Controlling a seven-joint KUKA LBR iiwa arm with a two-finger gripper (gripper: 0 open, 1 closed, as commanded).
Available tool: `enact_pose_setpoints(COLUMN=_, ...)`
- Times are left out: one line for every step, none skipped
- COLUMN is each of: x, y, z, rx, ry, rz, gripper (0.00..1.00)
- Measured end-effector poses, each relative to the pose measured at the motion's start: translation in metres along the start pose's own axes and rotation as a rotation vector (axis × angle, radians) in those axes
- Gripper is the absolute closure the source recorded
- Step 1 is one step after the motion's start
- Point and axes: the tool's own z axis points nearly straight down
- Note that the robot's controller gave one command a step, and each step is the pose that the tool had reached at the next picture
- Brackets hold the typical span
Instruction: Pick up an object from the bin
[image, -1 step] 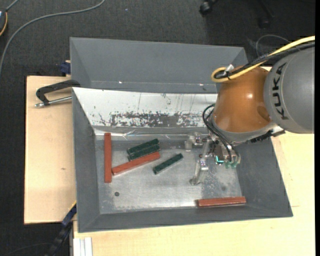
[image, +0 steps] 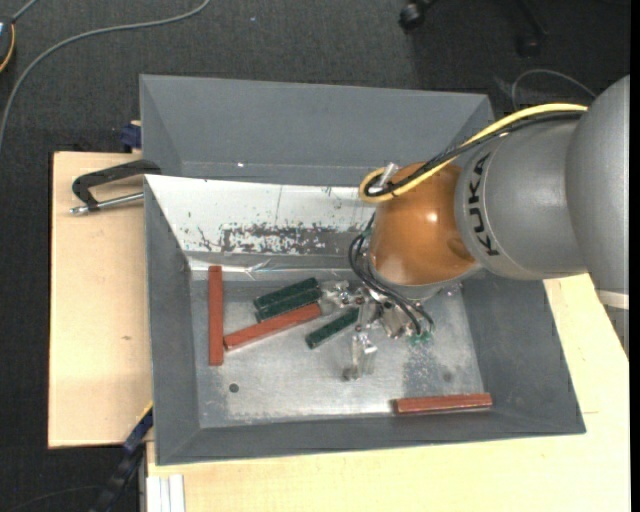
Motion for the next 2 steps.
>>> enact_pose_setpoints(x=0.000, y=0.000, z=0.000, rx=0.000, ry=-0.001, rz=0.001, gripper=1.00)
enact_pose_setpoints(x=-0.048, y=0.000, z=-0.189, rx=0.003, ry=-0.010, rz=-0.316, gripper=1.00)
